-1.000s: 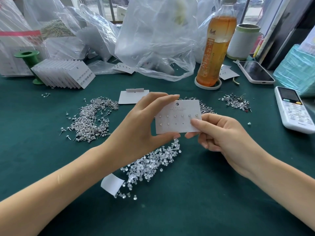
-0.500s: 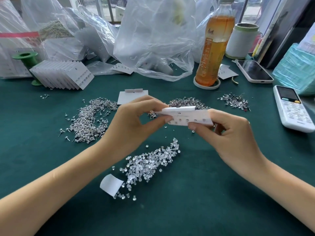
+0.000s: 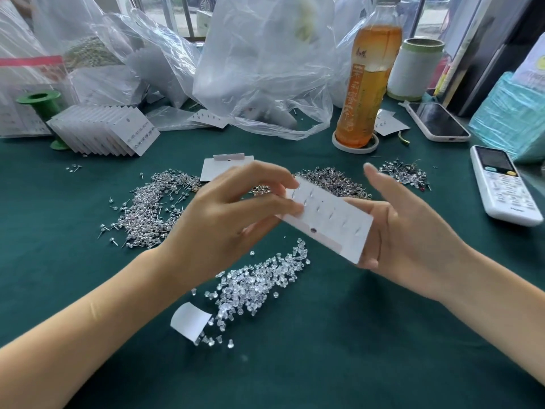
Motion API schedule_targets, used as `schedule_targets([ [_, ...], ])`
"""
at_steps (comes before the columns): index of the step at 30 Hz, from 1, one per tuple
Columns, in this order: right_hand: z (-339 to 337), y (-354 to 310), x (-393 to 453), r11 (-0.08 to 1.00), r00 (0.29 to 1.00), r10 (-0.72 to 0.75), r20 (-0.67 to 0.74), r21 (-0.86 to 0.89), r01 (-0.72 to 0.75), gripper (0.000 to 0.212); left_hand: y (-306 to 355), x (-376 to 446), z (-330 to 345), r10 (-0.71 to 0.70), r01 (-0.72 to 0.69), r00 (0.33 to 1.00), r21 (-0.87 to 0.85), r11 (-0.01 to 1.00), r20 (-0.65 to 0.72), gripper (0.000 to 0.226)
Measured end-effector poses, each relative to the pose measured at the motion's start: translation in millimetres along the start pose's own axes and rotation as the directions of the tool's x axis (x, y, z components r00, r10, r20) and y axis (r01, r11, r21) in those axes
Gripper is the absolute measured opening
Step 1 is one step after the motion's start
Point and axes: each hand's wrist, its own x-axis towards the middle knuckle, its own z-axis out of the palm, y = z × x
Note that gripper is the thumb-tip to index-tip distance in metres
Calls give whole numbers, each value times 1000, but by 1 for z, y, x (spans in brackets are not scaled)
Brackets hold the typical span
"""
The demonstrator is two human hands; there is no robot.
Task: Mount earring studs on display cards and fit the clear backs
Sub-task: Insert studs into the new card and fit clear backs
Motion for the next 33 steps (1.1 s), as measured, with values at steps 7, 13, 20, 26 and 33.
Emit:
schedule_targets([
  [7,1,10,2,913,943,-281,-176,-353,206,18,0,2,-1,1,-34,977,152,988,215,33],
  [13,10,17,1,692,801,-577,-164,-619,372,21,6,4,4,-254,254,966,-7,967,42,15],
  [20,19,32,3,640,799,-598,-66,-639,426,23,15,7,6,-298,298,955,7,955,7,16],
  [26,18,37,7,622,790,-610,-66,-658,425,24,19,7,6,-349,345,935,64,936,65,9],
  [33,20,42,8,594,793,-609,-26,-678,434,15,20,7,10,-394,385,915,101,917,90,7],
])
